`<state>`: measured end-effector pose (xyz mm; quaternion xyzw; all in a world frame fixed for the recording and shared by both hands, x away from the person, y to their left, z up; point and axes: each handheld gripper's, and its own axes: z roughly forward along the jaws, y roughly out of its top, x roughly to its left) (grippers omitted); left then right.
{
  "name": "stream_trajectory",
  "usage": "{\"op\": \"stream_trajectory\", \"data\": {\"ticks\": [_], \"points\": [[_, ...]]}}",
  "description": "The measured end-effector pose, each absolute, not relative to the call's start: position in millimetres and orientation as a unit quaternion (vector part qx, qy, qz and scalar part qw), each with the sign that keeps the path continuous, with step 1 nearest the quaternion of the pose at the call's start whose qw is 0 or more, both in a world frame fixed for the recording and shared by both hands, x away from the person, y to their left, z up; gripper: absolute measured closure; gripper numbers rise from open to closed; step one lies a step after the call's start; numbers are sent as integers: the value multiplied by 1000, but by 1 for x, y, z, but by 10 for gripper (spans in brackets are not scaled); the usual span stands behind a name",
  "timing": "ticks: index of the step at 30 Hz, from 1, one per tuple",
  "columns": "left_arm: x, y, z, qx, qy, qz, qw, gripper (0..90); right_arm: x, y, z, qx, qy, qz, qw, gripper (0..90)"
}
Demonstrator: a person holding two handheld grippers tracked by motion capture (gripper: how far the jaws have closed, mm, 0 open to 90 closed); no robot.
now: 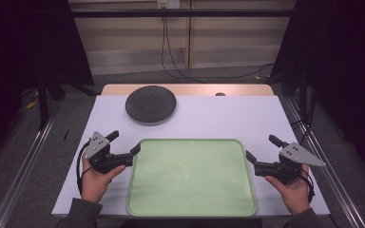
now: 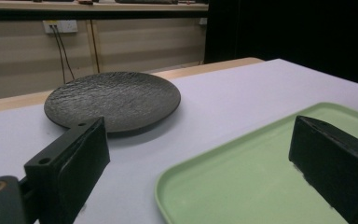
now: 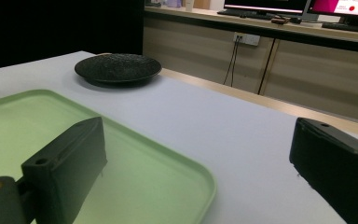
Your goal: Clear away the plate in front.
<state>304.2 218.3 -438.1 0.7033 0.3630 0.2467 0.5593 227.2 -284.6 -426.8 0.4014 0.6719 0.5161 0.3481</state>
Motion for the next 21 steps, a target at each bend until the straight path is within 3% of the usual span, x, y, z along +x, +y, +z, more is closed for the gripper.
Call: {"op": "stream_trajectory", "data": {"ticks": [21], "points": [[333, 227, -448, 688, 423, 242, 538, 48, 234, -275, -428, 387, 689, 508, 342, 33]]}}
